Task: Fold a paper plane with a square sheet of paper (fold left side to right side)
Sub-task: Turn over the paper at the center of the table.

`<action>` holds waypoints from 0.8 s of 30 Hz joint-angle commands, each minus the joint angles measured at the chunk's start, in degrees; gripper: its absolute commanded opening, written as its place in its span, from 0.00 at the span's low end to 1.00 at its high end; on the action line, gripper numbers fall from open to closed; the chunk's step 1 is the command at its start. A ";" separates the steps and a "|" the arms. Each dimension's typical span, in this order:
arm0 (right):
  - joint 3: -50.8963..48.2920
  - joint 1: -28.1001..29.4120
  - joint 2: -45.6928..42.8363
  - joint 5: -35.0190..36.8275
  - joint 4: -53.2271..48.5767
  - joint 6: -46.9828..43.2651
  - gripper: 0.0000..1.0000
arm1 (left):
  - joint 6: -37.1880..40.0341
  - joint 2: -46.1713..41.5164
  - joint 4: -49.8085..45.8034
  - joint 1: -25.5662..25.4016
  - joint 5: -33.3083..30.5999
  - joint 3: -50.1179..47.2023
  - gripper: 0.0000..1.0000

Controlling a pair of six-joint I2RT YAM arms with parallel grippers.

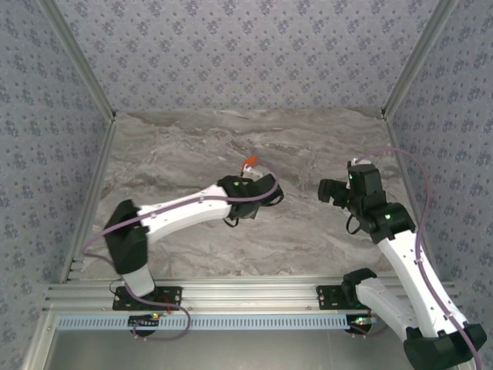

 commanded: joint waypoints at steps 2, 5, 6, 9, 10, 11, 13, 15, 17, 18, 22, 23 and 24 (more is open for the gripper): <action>-0.70 -0.92 -2.82 5.94 -1.74 -1.50 1.00 | -7.50 9.04 -18.68 -0.43 -7.35 7.95 0.00; -1.25 -1.47 -3.74 5.92 -1.84 -1.89 1.00 | -8.58 15.66 -22.68 -0.78 -4.96 11.81 0.00; -1.33 -1.70 -3.89 5.92 -2.04 -1.92 1.00 | -8.73 17.52 -23.46 -1.03 -4.06 12.79 0.00; -2.07 -1.96 -4.18 5.93 -2.35 -2.22 1.00 | -7.99 21.10 -23.51 -1.39 -0.58 14.82 0.00; -2.32 -2.02 -4.30 5.92 -2.41 -2.24 1.00 | -7.69 21.87 -23.29 -1.40 0.44 15.19 0.00; -2.52 -2.04 -4.35 5.94 -2.47 -2.36 1.00 | -7.21 22.64 -23.03 -1.40 1.57 15.74 0.00; -2.95 -2.23 -4.57 6.01 -2.58 -2.54 1.00 | -6.50 24.53 -23.25 -1.40 3.29 17.35 0.01; -3.14 -2.43 -4.99 6.10 -2.68 -2.73 1.00 | -5.46 26.56 -23.44 -1.40 5.51 19.05 0.01; -3.21 -2.48 -5.28 6.10 -2.61 -3.00 1.00 | -4.77 28.08 -22.75 -1.40 7.91 20.39 0.02; -3.26 -2.48 -5.38 6.10 -2.64 -3.06 1.00 | -4.31 28.67 -22.35 -1.40 9.10 21.10 0.03; -3.88 -2.65 -5.73 5.75 -2.44 -3.16 1.00 | -2.74 30.80 -21.09 -1.31 12.58 23.83 0.07; -4.18 -2.70 -5.81 5.45 -2.36 -3.29 1.00 | -2.25 31.50 -20.99 -1.31 13.33 24.72 0.08; -4.35 -2.64 -5.87 5.32 -2.17 -3.23 1.00 | -1.84 32.00 -20.99 -1.22 13.73 25.44 0.09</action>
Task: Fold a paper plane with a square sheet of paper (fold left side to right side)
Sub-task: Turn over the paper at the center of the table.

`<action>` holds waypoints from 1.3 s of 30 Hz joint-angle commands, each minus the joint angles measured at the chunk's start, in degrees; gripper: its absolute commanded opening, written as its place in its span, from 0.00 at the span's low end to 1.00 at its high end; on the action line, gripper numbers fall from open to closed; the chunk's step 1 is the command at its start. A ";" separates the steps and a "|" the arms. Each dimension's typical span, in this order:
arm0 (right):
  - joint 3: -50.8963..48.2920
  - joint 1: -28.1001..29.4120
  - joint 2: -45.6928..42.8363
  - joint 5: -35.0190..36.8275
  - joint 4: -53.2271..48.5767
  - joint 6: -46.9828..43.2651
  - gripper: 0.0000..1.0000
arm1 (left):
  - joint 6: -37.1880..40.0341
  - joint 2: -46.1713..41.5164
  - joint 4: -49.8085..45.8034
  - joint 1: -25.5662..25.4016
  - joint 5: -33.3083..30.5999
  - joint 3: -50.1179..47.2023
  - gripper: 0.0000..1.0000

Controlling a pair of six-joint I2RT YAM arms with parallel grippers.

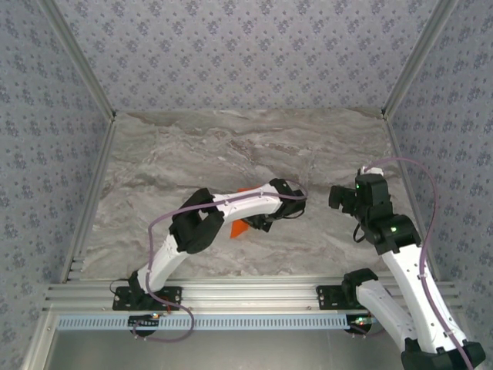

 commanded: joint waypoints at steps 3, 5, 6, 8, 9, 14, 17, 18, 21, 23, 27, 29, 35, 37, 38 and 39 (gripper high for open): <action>-1.57 -0.48 -0.55 -0.11 0.01 -0.95 1.00 | 2.78 2.81 -0.34 0.19 5.42 3.36 0.17; -1.98 -0.49 -0.56 -0.66 0.49 -1.11 1.00 | 3.58 2.54 0.78 0.39 6.91 3.35 0.23; -2.12 -0.56 -0.46 -0.94 0.71 -1.24 1.00 | 4.17 2.20 1.62 0.38 7.72 4.93 0.26; -2.41 -0.64 -0.28 -1.31 1.00 -1.54 1.00 | 5.03 1.18 3.43 0.47 9.33 5.04 0.34; -2.41 -0.72 -0.20 -1.60 1.07 -1.63 1.00 | 5.57 0.61 4.59 0.53 10.37 5.00 0.36; -2.63 -0.90 0.80 -3.68 1.36 -1.88 1.00 | 7.73 -4.27 12.62 1.47 17.14 1.79 0.49; -2.73 -0.86 2.19 -5.60 1.68 -1.90 1.00 | 8.65 -8.35 18.13 2.25 20.46 -1.63 0.54; -2.83 -0.99 2.95 -6.63 1.87 -1.90 1.00 | 9.00 -10.03 19.57 2.55 21.46 -2.91 0.56; -3.09 -0.90 4.98 -10.13 2.97 -1.41 1.00 | 9.50 -14.82 23.67 3.66 23.71 -7.57 0.62; -3.56 -0.93 6.40 -13.75 4.65 -1.20 1.00 | 9.24 -18.71 27.44 4.54 24.57 -11.93 0.63; -5.14 -0.80 10.76 -26.96 11.65 -0.39 0.93 | 6.88 -28.25 37.23 8.19 27.76 -24.47 0.63; -5.69 -0.36 14.93 -34.01 15.29 0.46 0.84 | 4.77 -32.88 43.50 11.03 29.94 -31.67 0.62; -2.82 5.71 32.23 -43.97 25.51 4.62 0.57 | -1.43 -43.60 60.62 19.76 37.72 -51.03 0.63; -1.23 7.85 37.12 -43.79 28.58 5.17 0.52 | -3.21 -44.82 66.46 21.96 40.52 -55.36 0.63; -0.47 8.72 39.53 -43.99 30.52 5.78 0.50 | -4.13 -44.96 69.01 22.88 41.65 -57.27 0.63; 0.18 9.33 41.85 -44.33 32.48 6.47 0.49 | -5.01 -44.84 70.96 23.61 42.63 -58.70 0.63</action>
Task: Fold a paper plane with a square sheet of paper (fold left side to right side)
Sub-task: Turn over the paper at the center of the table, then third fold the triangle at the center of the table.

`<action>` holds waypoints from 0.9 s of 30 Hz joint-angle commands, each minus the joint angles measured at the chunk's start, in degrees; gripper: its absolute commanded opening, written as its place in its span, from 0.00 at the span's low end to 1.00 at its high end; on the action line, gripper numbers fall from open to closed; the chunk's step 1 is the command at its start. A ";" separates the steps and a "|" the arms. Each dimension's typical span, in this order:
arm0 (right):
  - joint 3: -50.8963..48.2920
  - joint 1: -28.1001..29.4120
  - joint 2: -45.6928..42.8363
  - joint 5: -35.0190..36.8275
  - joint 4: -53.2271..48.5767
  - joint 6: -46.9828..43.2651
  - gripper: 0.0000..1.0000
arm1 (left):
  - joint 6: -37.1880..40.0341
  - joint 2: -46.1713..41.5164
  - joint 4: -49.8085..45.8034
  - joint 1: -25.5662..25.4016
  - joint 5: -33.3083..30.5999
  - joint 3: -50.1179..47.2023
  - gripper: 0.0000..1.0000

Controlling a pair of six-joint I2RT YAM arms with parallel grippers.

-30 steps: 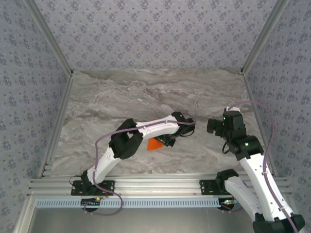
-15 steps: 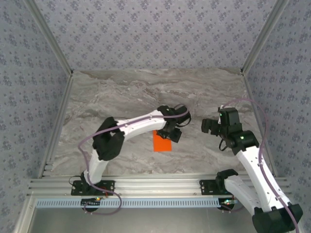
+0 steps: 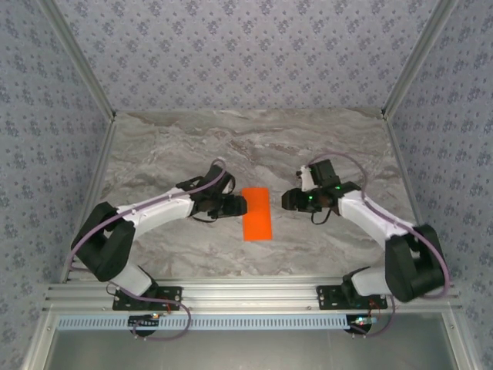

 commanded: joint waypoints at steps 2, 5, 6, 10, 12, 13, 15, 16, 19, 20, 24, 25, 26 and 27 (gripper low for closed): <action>4.61 2.37 7.74 -4.16 10.78 3.06 0.46 | -5.01 -0.55 15.39 2.31 7.89 -4.90 0.63; 7.13 3.02 13.71 -3.71 13.62 3.85 0.44 | -6.24 1.29 19.20 2.62 9.83 -6.19 0.63; 7.90 3.18 15.62 -3.74 14.55 4.02 0.44 | -6.53 1.94 19.86 2.64 10.20 -6.26 0.63; 11.24 3.80 21.03 -3.04 15.25 3.73 0.42 | -7.21 4.05 21.53 2.64 11.11 -6.23 0.63; 12.39 3.84 22.48 -2.82 15.31 3.36 0.42 | -7.34 4.83 21.90 2.64 11.19 -6.30 0.63; 12.69 3.90 23.17 -2.64 15.42 3.27 0.42 | -7.42 5.11 22.06 2.61 11.22 -6.28 0.63; 13.26 3.86 24.16 -2.55 15.71 3.06 0.42 | -7.57 5.72 22.06 2.66 11.15 -6.29 0.63; 13.48 3.85 24.60 -2.52 15.72 2.94 0.42 | -7.48 5.97 21.93 2.61 11.14 -6.12 0.63; 14.28 3.93 26.01 -2.54 15.47 2.72 0.42 | -7.46 7.03 21.66 2.61 11.14 -5.93 0.64; 14.49 3.93 26.41 -2.47 15.35 2.63 0.42 | -7.50 7.33 21.54 2.68 11.23 -5.76 0.64; 14.95 4.07 27.39 -1.55 14.65 2.12 0.41 | -7.46 8.45 21.53 2.47 11.74 -5.32 0.64; 15.00 4.08 27.59 -1.33 14.60 1.97 0.41 | -7.45 8.71 21.62 2.37 11.96 -5.19 0.64; 14.99 4.13 27.65 -1.11 14.41 1.86 0.42 | -7.48 8.91 21.66 2.21 12.18 -4.99 0.64; 15.00 4.14 27.74 -0.86 14.24 1.76 0.42 | -7.41 9.17 21.78 2.10 12.32 -4.89 0.64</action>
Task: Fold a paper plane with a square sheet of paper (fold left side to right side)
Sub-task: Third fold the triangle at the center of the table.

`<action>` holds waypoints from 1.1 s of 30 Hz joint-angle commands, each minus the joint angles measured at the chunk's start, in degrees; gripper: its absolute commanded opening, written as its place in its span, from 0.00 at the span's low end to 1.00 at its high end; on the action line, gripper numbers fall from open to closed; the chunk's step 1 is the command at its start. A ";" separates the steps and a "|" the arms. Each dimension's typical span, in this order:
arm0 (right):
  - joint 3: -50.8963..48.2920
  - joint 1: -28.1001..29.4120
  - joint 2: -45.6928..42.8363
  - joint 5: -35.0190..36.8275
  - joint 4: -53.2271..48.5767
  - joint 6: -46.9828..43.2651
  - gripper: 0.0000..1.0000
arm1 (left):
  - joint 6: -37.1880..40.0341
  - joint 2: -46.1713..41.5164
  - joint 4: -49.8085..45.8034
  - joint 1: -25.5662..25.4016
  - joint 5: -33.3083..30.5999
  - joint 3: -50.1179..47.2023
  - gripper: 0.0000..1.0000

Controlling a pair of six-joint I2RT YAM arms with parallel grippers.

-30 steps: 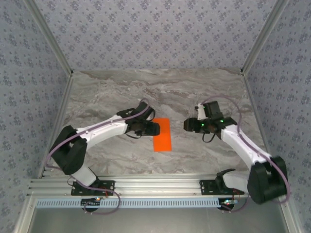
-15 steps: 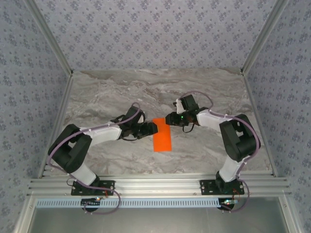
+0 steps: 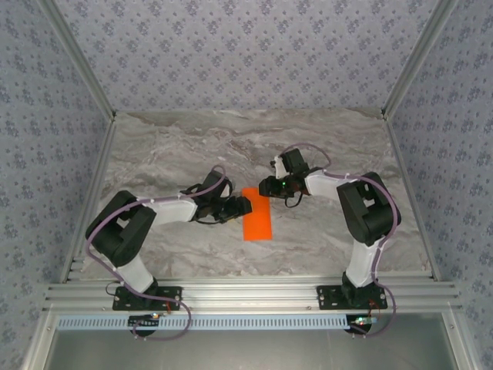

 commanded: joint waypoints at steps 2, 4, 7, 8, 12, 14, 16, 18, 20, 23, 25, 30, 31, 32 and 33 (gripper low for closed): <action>1.48 0.48 0.93 1.62 -1.18 -1.35 0.42 | -0.02 1.63 0.91 -0.59 1.96 2.01 0.64; 1.40 0.60 0.93 1.79 -1.34 -1.56 0.42 | 0.01 2.19 0.93 -0.95 2.19 2.48 0.63; 1.31 0.62 0.93 1.74 -1.43 -1.60 0.42 | -0.13 2.95 1.04 -1.38 2.41 3.03 0.61; 1.30 0.57 0.93 1.72 -1.46 -1.64 0.42 | -0.15 3.20 1.02 -1.53 2.54 3.24 0.60; 1.14 0.70 0.93 1.81 -1.44 -1.73 0.42 | -0.32 3.58 1.00 -1.99 2.85 3.80 0.58; 1.05 0.67 0.93 1.81 -1.49 -1.80 0.42 | -0.42 3.49 1.03 -2.17 3.04 3.98 0.57; 1.05 0.72 0.97 1.96 -1.58 -1.90 0.41 | -0.58 3.27 1.03 -2.35 3.20 4.02 0.55; 1.03 0.66 0.93 1.99 -1.74 -1.99 0.41 | -0.82 3.03 1.11 -2.50 3.28 4.03 0.54; 1.05 0.67 0.93 1.99 -1.80 -1.99 0.41 | -0.95 2.88 1.12 -2.73 3.46 4.05 0.53; 1.05 0.66 0.93 2.07 -1.88 -1.94 0.41 | -1.13 2.35 1.04 -2.88 3.34 3.86 0.50; 1.05 0.65 0.92 2.08 -1.90 -2.09 0.41 | -1.05 1.71 0.54 -2.88 2.79 3.61 0.49; 1.05 0.72 0.93 2.16 -1.99 -2.22 0.41 | -1.18 0.37 -0.38 -2.89 2.07 3.20 0.42; 1.05 0.66 0.89 2.16 -1.93 -2.20 0.42 | -1.34 0.11 -0.28 -2.83 2.06 2.97 0.40; 1.05 0.69 0.84 2.16 -1.93 -2.24 0.42 | -1.40 -0.09 -0.29 -2.98 2.06 2.89 0.37; 1.05 0.69 0.82 2.17 -1.92 -2.21 0.42 | -1.48 -0.23 -0.29 -2.97 2.04 2.86 0.34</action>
